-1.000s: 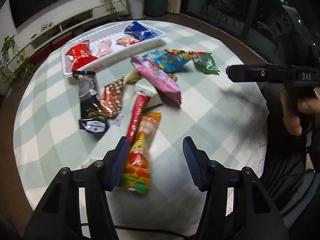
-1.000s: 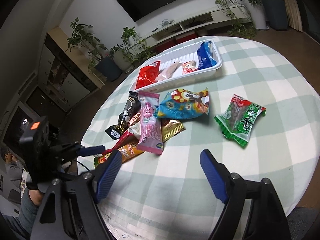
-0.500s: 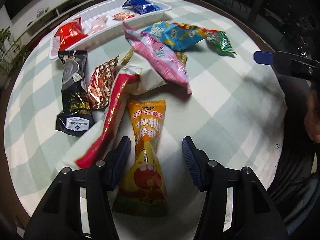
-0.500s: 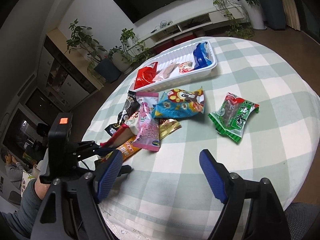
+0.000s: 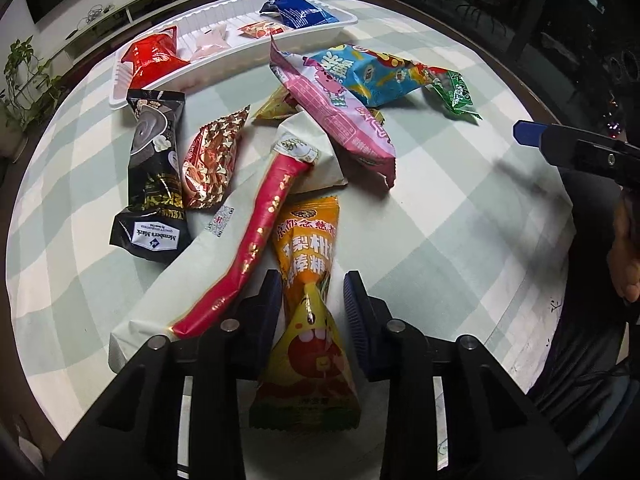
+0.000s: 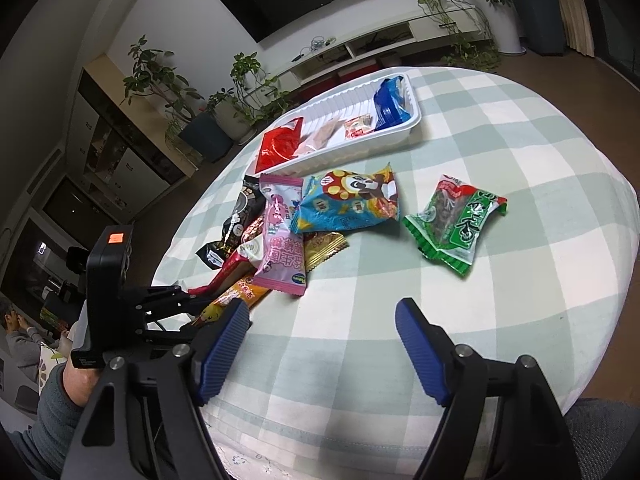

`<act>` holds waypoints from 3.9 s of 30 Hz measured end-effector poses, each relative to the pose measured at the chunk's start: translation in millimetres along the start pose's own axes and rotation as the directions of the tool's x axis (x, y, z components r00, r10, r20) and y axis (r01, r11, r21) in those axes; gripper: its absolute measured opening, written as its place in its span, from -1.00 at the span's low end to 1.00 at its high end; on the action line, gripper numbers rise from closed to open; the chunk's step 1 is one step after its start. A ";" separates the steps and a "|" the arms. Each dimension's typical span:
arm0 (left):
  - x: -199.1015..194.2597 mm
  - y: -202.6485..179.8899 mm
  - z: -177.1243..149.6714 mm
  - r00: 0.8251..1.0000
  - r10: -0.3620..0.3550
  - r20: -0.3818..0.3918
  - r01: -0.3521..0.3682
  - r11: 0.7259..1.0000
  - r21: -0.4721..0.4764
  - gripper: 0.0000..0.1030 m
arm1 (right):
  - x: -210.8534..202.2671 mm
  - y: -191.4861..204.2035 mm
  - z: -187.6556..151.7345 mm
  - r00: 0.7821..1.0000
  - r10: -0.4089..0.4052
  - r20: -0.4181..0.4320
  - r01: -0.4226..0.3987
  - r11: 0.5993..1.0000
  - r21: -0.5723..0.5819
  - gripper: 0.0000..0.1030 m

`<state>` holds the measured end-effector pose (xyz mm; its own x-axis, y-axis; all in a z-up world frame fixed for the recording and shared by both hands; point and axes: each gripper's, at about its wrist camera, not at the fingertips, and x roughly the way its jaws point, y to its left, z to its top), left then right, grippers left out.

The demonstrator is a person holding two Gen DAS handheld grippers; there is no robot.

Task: Organize snacks
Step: 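Move the left tool to the orange cartoon bar and grasp it, then lift the orange cartoon bar with the left tool while the right tool grasps the green candy pack, then carry both packets to the white tray and open both tools to release them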

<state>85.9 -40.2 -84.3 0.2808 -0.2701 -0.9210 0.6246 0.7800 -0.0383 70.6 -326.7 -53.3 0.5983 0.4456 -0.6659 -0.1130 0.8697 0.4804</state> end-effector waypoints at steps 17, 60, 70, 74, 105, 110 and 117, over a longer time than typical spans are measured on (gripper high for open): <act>-11.1 -10.7 -17.3 0.997 -0.060 0.039 0.061 0.998 -0.020 -0.68 | 5.1 -28.5 29.6 0.978 -0.206 -0.016 0.206 0.978 0.014 0.48; -80.1 44.1 -38.8 0.937 -0.168 0.306 0.240 0.946 -0.217 -0.68 | 14.6 -64.9 75.3 0.943 -0.332 -0.040 0.333 0.942 0.044 -0.57; -111.8 97.7 8.9 0.920 -0.107 0.378 0.212 0.946 -0.247 -0.68 | -21.7 -92.3 123.4 0.945 -0.321 0.063 0.309 0.940 0.146 -0.57; -118.2 123.8 53.4 0.908 -0.095 0.407 0.213 0.943 -0.256 -0.68 | -22.3 -69.6 158.0 0.952 -0.285 0.115 0.276 0.957 0.089 -0.57; 61.6 140.9 238.8 0.977 -0.057 0.206 0.099 0.975 -0.199 -0.68 | 200.7 -11.8 231.7 0.966 -0.230 -0.118 0.211 0.966 -0.152 -0.56; 75.5 145.4 238.9 0.983 -0.035 0.180 0.073 0.975 -0.212 -0.67 | 207.9 -17.9 226.3 0.962 -0.246 -0.117 0.227 0.962 -0.153 -0.43; 80.1 144.9 240.0 0.985 -0.024 0.174 0.061 0.975 -0.215 -0.63 | 213.5 -21.5 224.4 0.960 -0.253 -0.121 0.234 0.960 -0.154 -0.28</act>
<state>373.8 -84.2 -70.6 0.3883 -0.3823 -0.8385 0.4696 0.8650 -0.1769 378.8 -297.9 -77.7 0.5073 0.2331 -0.8297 -0.0911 0.9718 0.2173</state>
